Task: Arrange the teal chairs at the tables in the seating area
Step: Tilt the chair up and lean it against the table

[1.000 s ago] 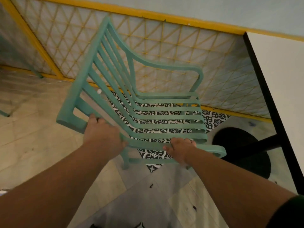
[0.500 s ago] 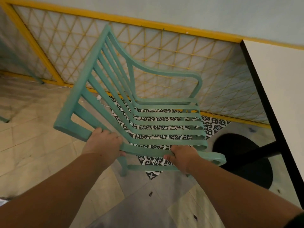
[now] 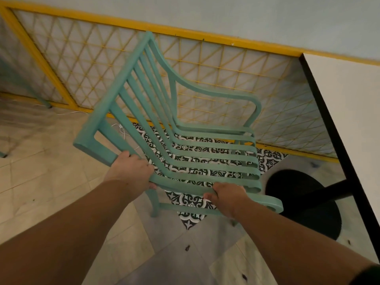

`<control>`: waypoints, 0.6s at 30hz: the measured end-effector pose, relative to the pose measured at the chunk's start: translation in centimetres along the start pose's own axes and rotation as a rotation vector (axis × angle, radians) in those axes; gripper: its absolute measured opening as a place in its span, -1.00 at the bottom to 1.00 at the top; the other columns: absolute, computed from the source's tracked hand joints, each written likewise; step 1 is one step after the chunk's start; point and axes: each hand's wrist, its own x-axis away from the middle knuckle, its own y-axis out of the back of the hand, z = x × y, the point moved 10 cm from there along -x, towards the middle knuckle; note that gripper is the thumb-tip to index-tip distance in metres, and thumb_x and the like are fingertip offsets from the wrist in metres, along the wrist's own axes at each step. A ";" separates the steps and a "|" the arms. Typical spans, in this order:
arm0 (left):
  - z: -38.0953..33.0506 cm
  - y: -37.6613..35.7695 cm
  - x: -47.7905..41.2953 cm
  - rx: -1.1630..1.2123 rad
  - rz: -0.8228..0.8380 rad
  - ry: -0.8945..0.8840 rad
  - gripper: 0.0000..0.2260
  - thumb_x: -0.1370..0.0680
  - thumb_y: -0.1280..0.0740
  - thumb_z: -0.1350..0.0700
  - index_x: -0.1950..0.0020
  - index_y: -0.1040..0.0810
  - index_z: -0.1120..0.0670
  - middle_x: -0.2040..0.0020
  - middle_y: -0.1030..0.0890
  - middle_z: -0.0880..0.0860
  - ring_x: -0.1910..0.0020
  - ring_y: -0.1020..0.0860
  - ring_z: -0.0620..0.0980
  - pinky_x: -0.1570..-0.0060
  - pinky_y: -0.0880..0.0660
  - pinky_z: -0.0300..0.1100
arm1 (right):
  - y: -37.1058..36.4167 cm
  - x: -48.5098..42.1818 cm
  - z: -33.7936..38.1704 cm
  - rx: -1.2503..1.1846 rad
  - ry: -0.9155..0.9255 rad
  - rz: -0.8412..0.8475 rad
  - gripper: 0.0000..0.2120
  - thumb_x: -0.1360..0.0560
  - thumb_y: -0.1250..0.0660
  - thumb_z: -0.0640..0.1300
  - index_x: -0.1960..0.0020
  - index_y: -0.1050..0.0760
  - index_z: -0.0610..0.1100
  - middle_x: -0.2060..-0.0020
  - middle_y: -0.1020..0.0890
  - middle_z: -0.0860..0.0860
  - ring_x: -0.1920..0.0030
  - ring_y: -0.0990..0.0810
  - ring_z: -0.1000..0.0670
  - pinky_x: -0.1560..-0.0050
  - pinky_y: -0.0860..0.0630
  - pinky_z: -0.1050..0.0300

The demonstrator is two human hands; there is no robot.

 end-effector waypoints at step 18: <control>-1.9 5.4 5.3 0.533 -0.099 -0.047 -0.37 -0.69 0.04 -0.26 -0.69 0.07 -0.01 -0.69 0.00 -0.02 -0.67 0.09 0.03 -0.56 0.28 -0.02 | 1.7 4.5 -0.4 -0.272 -0.140 -0.046 -0.37 -0.64 -0.06 0.29 -0.59 -0.20 -0.03 -0.54 -0.30 -0.13 -0.57 -0.20 -0.20 -0.62 -0.05 -0.18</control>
